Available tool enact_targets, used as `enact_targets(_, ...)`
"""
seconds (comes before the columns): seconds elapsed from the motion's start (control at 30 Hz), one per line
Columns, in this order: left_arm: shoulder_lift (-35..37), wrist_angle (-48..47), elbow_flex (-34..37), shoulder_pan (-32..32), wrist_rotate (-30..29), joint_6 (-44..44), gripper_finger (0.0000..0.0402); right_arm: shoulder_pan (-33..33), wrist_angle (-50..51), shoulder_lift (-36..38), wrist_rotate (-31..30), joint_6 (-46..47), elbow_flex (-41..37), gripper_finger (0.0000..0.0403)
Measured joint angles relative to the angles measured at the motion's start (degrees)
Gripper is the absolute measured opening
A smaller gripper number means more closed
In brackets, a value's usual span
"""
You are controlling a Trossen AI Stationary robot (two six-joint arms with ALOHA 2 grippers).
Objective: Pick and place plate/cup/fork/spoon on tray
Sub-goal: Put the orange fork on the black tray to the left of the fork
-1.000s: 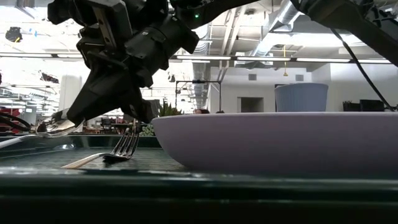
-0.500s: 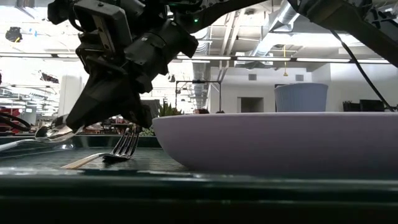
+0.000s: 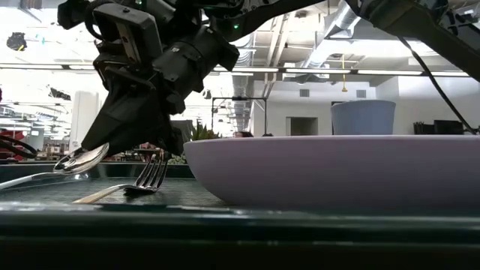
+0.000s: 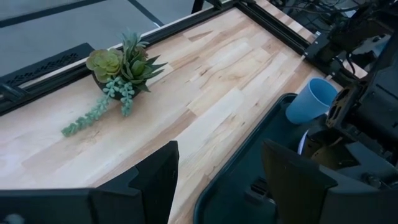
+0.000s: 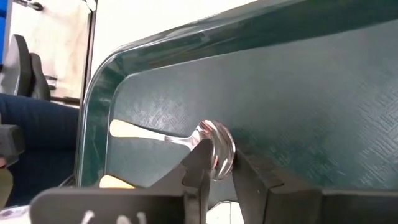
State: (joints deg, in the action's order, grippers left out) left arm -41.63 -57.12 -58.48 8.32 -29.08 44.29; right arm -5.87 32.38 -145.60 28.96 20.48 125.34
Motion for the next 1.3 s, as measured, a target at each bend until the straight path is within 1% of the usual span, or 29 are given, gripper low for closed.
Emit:
enact_targets(0.17, -0.01, 0.0, 0.02, 0.0, -0.3, -0.02, 0.0212, -0.04, 0.2, 0.0, 0.73, -0.99, 0.0, 0.0109)
enact_targets(0.5, 0.0, 0.0, 0.01, 0.01, -0.3, -0.02, 0.0212, -0.3, -0.37, 0.0, 1.1, -2.97, 0.0, 0.0171)
enact_targets(0.7, 0.0, 0.0, 0.02, 0.0, -0.33, -0.02, 0.0212, -0.72, -1.36, 0.0, 1.49, -3.18, 0.0, 0.0201)
enact_targets(0.87, -0.01, 0.0, 0.02, 0.0, -1.25, -0.04, 0.0212, -0.9, -1.41, 0.0, 1.97, -3.18, 0.0, 0.0209)
enact_targets(1.17, -0.01, 0.0, 0.0, 0.0, -1.64, -0.07, 0.0212, -0.9, -1.58, 0.0, 2.25, -3.94, 0.02, 0.0203)
enact_targets(1.3, -0.02, 0.0, 0.02, 0.0, -1.64, -0.07, 0.0212, -0.92, -1.57, 0.0, 1.04, -4.71, 0.02, 0.0217)
